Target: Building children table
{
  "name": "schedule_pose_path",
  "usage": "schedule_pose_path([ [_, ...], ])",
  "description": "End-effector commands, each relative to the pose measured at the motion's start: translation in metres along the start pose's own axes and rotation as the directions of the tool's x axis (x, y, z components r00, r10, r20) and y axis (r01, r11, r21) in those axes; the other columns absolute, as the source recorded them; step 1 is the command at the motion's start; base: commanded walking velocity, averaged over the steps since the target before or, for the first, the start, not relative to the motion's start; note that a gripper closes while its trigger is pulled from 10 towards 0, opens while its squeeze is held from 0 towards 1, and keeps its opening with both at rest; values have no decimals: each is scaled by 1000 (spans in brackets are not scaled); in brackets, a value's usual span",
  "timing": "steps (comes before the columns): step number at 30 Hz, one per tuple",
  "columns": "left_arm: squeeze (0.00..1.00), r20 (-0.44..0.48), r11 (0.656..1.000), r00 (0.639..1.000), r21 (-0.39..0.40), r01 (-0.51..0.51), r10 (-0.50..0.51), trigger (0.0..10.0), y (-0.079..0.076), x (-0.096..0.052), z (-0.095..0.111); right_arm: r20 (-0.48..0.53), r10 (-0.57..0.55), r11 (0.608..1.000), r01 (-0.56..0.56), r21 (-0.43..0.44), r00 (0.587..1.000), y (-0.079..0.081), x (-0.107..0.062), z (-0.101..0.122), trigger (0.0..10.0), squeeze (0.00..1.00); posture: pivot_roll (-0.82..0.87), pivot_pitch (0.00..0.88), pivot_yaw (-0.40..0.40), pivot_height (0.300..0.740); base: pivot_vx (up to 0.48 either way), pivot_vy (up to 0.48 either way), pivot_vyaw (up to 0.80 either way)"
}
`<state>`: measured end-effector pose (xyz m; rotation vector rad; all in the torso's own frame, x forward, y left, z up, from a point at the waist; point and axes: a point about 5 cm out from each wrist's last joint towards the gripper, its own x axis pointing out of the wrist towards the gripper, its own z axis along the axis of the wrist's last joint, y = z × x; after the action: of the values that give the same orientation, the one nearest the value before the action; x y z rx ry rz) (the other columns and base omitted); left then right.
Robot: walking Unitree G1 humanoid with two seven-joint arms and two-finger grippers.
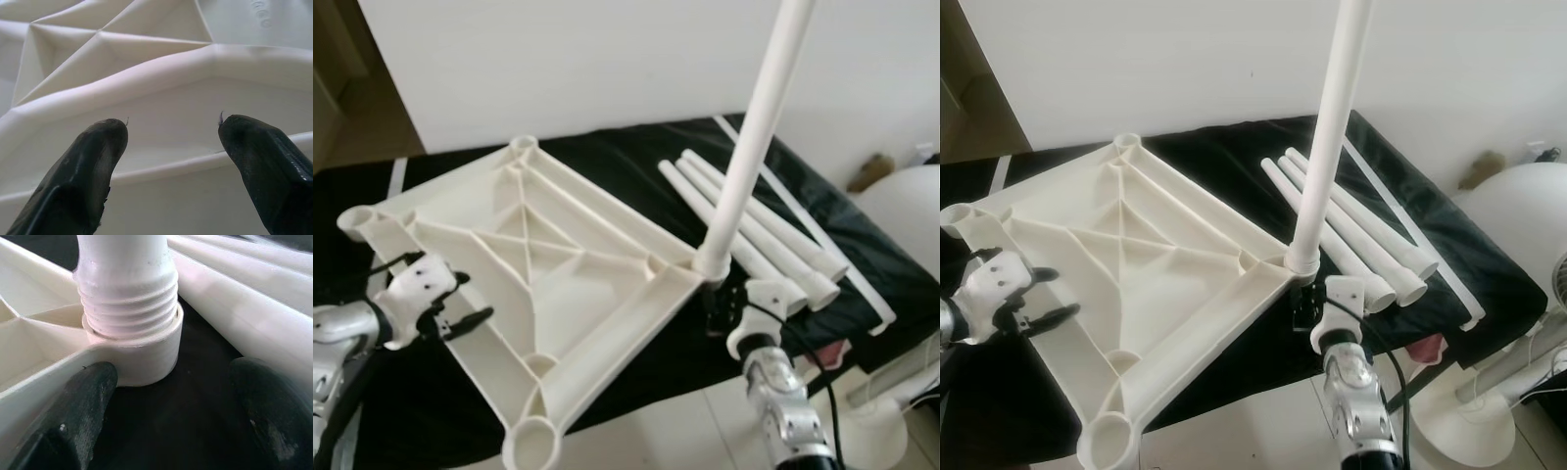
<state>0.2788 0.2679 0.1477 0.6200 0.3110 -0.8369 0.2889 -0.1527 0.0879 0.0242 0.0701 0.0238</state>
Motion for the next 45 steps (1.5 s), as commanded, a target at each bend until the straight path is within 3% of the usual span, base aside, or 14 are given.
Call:
schedule_pose_path([
  [1, 0, -3, 985, 986, -35, 166, -166, 10000, -25, 14, -5, -61, 33, 999, -33, -11, 998, 5, 7, -6, 10000, 0, 1, 48, 2, 740, 0, 0, 0],
  [6, 0, 25, 979, 979, -31, 203, -202, 10000, -34, 20, 1, -74, 79, 996, -82, -28, 994, 12, 15, -4, 10000, 0, 3, 49, 5, 740, 0, 0, 0],
  [7, 0, 57, 968, 968, -41, 246, -243, 10000, -44, 26, 7, -59, 142, 988, -145, -52, 988, 22, 22, 1, 10000, 0, 0, 49, 12, 740, 0, 0, 0],
  [9, 0, 69, 962, 961, -40, 270, -266, 10000, -51, 28, 10, -55, 164, 984, -167, -57, 985, 26, 26, 3, 10000, 0, -1, 50, 13, 740, 0, 0, 0],
  [11, 0, 69, 962, 961, -40, 270, -266, 10000, -51, 28, 10, -55, 164, 984, -167, -57, 985, 26, 26, 3, 10000, 0, -1, 50, 13, 740, 0, 0, 0],
  [13, 0, 104, 944, 942, -43, 326, -320, 10000, -69, 39, 19, -52, 221, 973, -224, -60, 974, 38, 42, 9, 10000, 0, 1, 51, 15, 740, 0, 0, 0],
  [20, 0, 144, 950, 944, -57, 307, -296, 10000, -71, 46, 28, -32, 271, 959, -273, -81, 962, 47, 55, 18, 10000, 0, 11, 49, 8, 740, 0, 0, 0],
  [25, 0, 181, 979, 970, -95, 179, -160, 10000, -44, 36, 26, 42, 238, 969, -235, -78, 970, 34, 56, 30, 10000, 0, 16, 50, 1, 740, 0, 0, 0],
  [30, 0, 174, 986, 980, -119, 117, -96, 10000, -29, 27, 23, 87, 215, 976, -209, -68, 973, 25, 55, 35, 10000, 0, 16, 51, 0, 740, 0, 0, 0],
  [32, 0, 219, 981, 974, -172, 91, -52, 10000, -15, 14, 25, 138, 184, 982, -177, -62, 973, 12, 50, 40, 10000, 0, 18, 54, -2, 740, 0, 0, 0],
  [34, 0, 230, 979, 972, -179, 96, -53, 10000, -11, 8, 25, 154, 171, 985, -163, -64, 973, 7, 46, 41, 10000, 0, 16, 56, 0, 740, 0, 0, 0],
  [37, 0, 248, 969, 961, -181, 168, -121, 10000, -20, 2, 27, 159, 154, 986, -143, -80, 975, -5, 35, 38, 10000, 0, 15, 58, 2, 740, 0, 0, 0],
  [40, 0, 304, 960, 940, -178, 215, -154, 10000, -28, 0, 34, 158, 149, 987, -136, -86, 976, -9, 32, 36, 10000, 0, 11, 59, 3, 740, 0, 0, 0],
  [45, 0, 296, 948, 934, -182, 261, -201, 10000, -36, -1, 34, 165, 148, 987, -135, -85, 975, -11, 27, 36, 10000, 0, 14, 58, 4, 740, 0, 0, 0],
])
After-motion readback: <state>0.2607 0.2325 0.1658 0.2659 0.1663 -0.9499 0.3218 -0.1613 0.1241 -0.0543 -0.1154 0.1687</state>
